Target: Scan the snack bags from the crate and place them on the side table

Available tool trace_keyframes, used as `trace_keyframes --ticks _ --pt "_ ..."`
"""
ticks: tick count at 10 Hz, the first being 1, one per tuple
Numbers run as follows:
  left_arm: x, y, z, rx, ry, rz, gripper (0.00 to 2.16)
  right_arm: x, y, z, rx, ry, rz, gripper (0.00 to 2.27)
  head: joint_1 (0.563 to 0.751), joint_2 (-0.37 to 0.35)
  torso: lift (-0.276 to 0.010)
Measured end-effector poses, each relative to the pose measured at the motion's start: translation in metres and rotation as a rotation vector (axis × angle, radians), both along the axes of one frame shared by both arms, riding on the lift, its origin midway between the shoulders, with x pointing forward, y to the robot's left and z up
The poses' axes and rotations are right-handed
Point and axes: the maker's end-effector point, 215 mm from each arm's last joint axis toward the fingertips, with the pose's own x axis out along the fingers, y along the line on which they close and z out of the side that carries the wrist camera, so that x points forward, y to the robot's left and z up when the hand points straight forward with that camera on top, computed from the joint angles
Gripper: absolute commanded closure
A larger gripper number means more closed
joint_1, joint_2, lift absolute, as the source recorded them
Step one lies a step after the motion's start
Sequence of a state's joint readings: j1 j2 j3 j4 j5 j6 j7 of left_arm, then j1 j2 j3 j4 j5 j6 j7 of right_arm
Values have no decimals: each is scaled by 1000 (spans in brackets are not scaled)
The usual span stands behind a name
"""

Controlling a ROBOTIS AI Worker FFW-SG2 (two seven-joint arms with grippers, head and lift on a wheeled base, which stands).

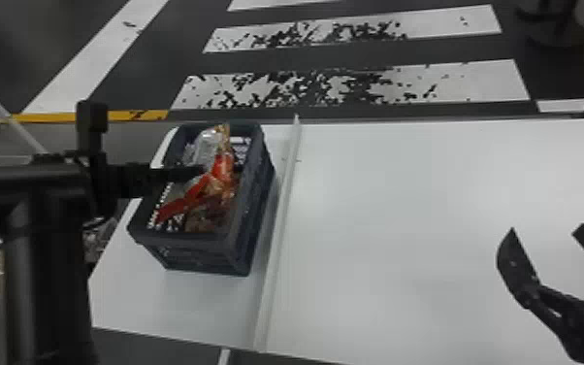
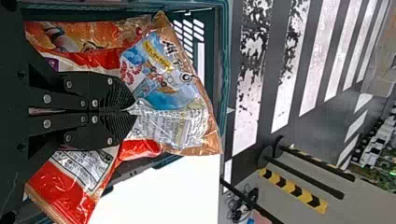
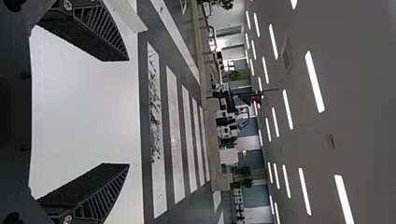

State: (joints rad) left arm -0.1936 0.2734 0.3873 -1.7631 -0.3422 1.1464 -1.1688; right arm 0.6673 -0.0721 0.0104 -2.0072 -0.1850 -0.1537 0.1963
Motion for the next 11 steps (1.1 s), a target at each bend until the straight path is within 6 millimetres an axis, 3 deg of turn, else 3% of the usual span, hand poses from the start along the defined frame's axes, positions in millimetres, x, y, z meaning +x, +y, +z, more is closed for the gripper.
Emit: trace_keyframes --ticks 3,5,7,10,11 --pt "-11 -12 56 -48 -78 21 2138 0 1 1 1 0 3 70 695 235 -94" --pt "-20 -31 81 -47 -108 44 2138 0 2 1 0 -1 4 70 695 214 -94" --pt "-31 -83 77 -30 -99 34 2138 0 2 2 1 -2 3 70 695 166 -94" --pt "-44 -197 57 -43 -47 -23 2138 1 -2 1 -4 -2 -2 73 695 6 -94" --pt "-45 -224 50 0 -37 -48 2142 1 -4 1 -7 -2 -5 73 695 -41 -94"
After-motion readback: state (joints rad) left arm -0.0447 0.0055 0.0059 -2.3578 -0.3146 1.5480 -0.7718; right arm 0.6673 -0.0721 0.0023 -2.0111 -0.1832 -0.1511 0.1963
